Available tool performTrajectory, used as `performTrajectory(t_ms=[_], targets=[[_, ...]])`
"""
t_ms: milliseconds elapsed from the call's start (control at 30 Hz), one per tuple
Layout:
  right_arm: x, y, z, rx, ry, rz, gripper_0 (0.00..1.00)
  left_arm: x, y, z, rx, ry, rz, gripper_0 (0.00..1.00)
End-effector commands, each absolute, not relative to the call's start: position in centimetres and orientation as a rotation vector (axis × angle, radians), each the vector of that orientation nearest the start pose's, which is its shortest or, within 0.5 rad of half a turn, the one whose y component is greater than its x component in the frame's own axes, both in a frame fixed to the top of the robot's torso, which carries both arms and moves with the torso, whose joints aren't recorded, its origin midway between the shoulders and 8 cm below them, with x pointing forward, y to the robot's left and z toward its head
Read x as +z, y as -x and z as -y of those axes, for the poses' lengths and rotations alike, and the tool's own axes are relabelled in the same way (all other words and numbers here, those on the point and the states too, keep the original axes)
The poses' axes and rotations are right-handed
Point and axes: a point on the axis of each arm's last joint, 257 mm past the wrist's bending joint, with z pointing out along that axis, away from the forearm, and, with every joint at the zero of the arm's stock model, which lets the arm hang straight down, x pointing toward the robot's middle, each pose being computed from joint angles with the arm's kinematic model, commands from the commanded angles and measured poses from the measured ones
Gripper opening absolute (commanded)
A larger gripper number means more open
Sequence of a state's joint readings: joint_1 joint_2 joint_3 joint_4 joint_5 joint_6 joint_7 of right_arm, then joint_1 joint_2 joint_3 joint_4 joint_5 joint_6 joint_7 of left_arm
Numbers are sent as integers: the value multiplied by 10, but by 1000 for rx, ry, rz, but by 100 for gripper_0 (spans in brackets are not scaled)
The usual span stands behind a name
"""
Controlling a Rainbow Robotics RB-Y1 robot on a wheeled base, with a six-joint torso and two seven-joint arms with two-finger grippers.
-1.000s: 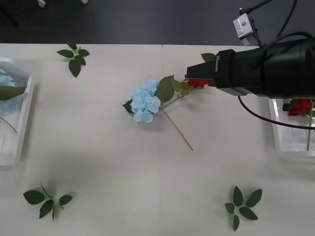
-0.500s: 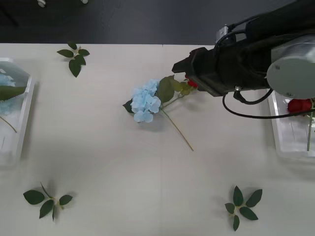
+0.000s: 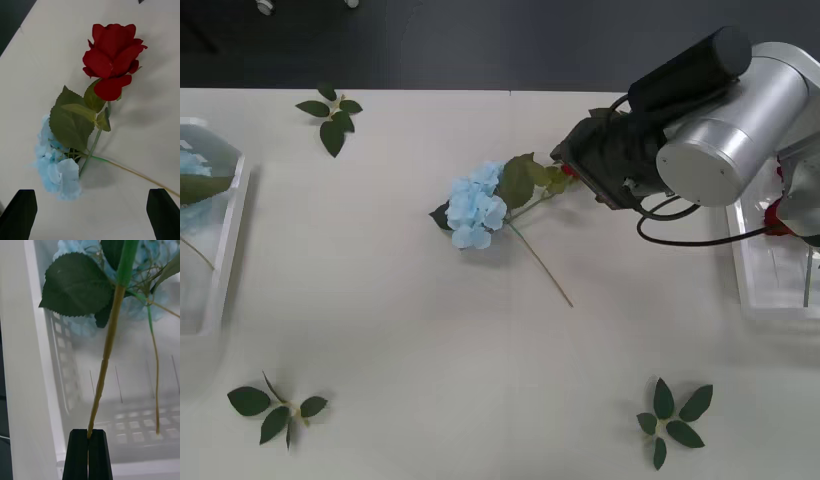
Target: Put the red flowers into the right box and the blue flowers into the left box
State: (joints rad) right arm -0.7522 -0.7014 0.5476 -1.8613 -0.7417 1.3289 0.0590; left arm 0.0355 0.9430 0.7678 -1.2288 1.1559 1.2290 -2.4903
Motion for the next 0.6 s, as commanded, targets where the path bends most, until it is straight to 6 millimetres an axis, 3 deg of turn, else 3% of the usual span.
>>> performTrajectory(t_ms=[33, 167, 467, 600], targets=[[-141, -539, 85, 702, -831, -2371, 86, -191, -378, -684, 249, -130, -2335, 0], [-151, -559, 88, 655, -882, -2352, 86, -204, -389, -689, 265, -99, -2340, 0], [-188, -585, 97, 565, -948, -2350, 87, -209, -399, -686, 263, -107, -2352, 1], [-201, -589, 92, 575, -972, -2358, 86, -209, -401, -683, 254, -112, -2348, 14]])
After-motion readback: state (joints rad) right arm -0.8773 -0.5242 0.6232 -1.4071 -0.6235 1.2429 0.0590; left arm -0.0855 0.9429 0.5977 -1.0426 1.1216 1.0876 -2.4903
